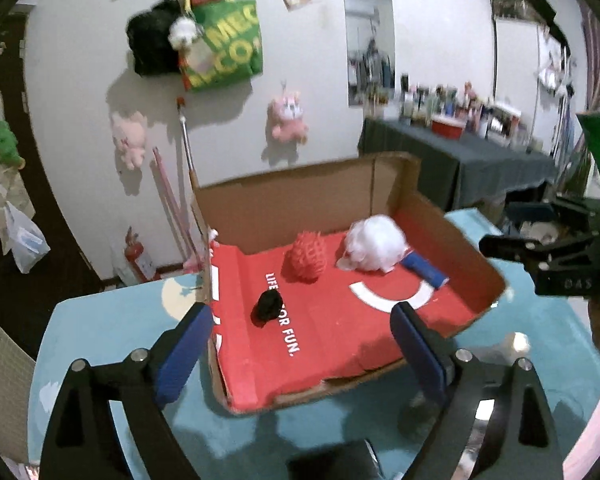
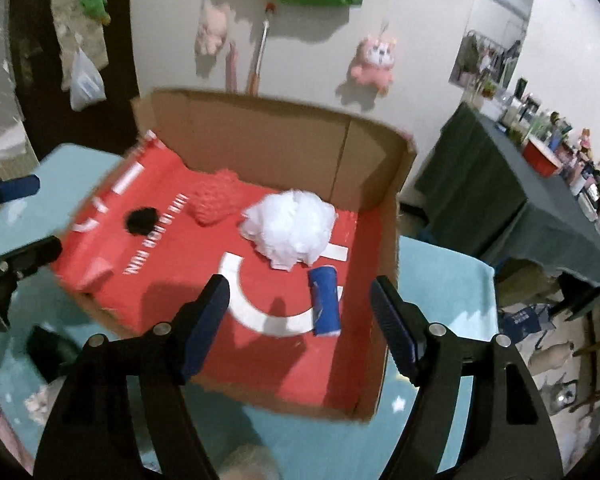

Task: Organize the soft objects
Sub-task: 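Open both tools to drop the black knit piece and blue sock into the box, then withdraw both tools from the box toward the remaining soft items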

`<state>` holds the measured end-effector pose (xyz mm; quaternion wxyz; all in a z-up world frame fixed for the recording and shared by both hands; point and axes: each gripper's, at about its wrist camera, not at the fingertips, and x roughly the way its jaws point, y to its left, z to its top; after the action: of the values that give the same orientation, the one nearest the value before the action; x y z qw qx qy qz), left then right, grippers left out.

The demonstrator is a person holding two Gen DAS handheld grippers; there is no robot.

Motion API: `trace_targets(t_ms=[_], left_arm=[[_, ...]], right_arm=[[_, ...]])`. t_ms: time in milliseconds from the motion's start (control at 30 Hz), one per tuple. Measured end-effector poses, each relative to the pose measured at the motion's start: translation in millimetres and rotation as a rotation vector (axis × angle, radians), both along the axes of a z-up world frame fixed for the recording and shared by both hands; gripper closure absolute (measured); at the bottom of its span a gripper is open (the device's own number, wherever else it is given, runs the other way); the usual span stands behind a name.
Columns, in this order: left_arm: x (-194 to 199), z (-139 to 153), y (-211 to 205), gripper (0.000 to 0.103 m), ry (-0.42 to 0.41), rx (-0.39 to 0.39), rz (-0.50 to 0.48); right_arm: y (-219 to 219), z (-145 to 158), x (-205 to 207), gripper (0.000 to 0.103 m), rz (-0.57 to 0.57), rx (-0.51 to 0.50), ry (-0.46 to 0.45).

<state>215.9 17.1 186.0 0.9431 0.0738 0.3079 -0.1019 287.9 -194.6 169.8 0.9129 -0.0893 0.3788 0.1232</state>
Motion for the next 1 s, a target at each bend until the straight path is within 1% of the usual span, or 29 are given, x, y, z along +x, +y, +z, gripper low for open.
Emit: trace_targets(t_ms=[33, 67, 133, 167, 233, 300, 467, 533, 600, 667, 733, 833, 900, 1000], left_arm=[[-10.0, 3.5, -1.0, 0.008, -0.017, -0.008, 0.0], [-26.8, 8.8, -0.4, 0.006, -0.045, -0.023, 0.0], [-46.6, 15.0, 0.7, 0.003, -0.084, -0.04, 0.009], [-62.7, 18.7, 1.6, 0.003, -0.115, -0.052, 0.011], [-85.1, 23.2, 3.2, 0.002, -0.147, -0.079, 0.011], [-104.8, 25.9, 5.2, 0.001, -0.171, -0.099, 0.022], [-147.7, 24.2, 3.3, 0.0, -0.233, -0.103, 0.032], [-160.5, 20.7, 3.8, 0.0, -0.238, -0.126, 0.034], [-172.5, 15.2, 4.6, 0.0, -0.246, -0.143, 0.055], [-182.5, 8.9, 5.1, 0.0, -0.266, -0.144, 0.077], [-191.6, 0.7, 6.3, 0.0, -0.279, -0.148, 0.098], [-203.2, -13.0, 6.9, 0.0, -0.273, -0.165, 0.101], [-207.0, -21.9, 4.7, 0.0, -0.269, -0.159, 0.106], [-214.6, -37.1, -0.9, 0.0, -0.278, -0.131, 0.119]], right_arm=[[-0.9, 8.4, -17.7, 0.03, 0.007, 0.028, -0.024], [-1.9, 11.4, -26.4, 0.03, 0.009, 0.037, -0.038], [-2.7, 21.9, -53.2, 0.027, 0.017, 0.059, -0.086], [-3.8, 25.5, -66.5, 0.027, 0.025, 0.07, -0.106], [-3.1, 33.5, -98.9, 0.021, 0.037, 0.084, -0.158], [-2.1, 39.7, -121.7, 0.019, 0.045, 0.089, -0.199], [-2.0, 45.0, -177.8, 0.018, 0.041, 0.103, -0.283], [-1.9, 45.8, -201.2, 0.011, 0.037, 0.115, -0.323], [-1.2, 43.0, -221.7, 0.01, 0.036, 0.127, -0.363], [-1.0, 36.6, -240.7, 0.01, 0.024, 0.143, -0.387], [0.7, 28.3, -254.4, 0.01, 0.002, 0.135, -0.408], [3.2, 14.1, -273.4, 0.01, -0.039, 0.116, -0.446], [3.4, 5.1, -283.2, 0.01, -0.054, 0.118, -0.454], [0.6, -9.1, -293.8, 0.01, -0.071, 0.155, -0.451]])
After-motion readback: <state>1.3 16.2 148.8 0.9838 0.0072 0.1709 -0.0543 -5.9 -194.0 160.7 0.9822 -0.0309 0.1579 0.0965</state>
